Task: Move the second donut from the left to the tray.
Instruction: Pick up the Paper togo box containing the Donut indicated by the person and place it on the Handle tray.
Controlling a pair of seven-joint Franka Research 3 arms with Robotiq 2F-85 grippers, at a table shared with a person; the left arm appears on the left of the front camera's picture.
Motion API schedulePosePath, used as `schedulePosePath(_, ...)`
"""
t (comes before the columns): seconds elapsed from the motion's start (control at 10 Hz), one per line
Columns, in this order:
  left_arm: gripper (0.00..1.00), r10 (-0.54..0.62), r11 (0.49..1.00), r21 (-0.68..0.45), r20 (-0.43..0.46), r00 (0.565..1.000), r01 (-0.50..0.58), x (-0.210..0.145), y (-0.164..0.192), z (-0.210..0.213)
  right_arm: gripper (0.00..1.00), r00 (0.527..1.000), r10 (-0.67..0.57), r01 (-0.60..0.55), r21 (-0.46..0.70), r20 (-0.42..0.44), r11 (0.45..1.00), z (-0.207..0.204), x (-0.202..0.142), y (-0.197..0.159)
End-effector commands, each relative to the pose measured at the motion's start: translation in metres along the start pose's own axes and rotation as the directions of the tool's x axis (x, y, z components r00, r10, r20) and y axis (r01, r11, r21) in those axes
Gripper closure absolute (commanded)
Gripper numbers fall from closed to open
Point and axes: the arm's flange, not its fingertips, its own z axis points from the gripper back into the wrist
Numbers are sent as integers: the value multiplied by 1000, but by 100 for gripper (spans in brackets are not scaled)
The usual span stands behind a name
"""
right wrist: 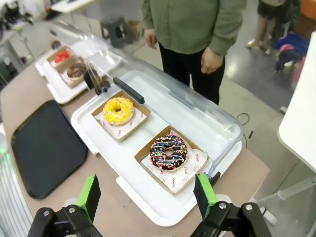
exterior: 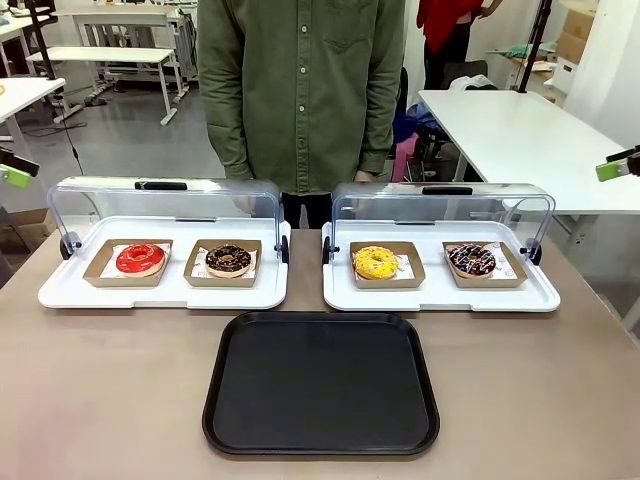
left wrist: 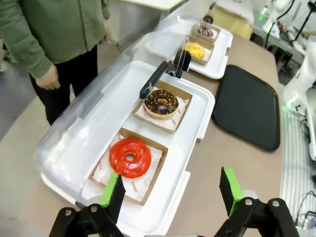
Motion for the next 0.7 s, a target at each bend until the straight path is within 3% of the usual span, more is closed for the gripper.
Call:
schedulePosePath(0.0,0,-20,999,-37,101,995,24,-10,19,13,0,998,21,-24,42,63,999,5,-3,-25)
schedulePosePath(0.2,0,-39,996,-69,159,986,51,-18,26,21,0,995,35,-35,2,90,999,11,-8,-38)
schedulePosePath(0.3,0,-42,995,-79,185,982,58,-21,32,25,0,999,-2,1,14,39,1000,5,-6,-20)
schedulePosePath(0.6,0,-23,996,-77,245,969,43,-35,48,46,0,999,-2,1,14,39,1000,5,-6,-20)
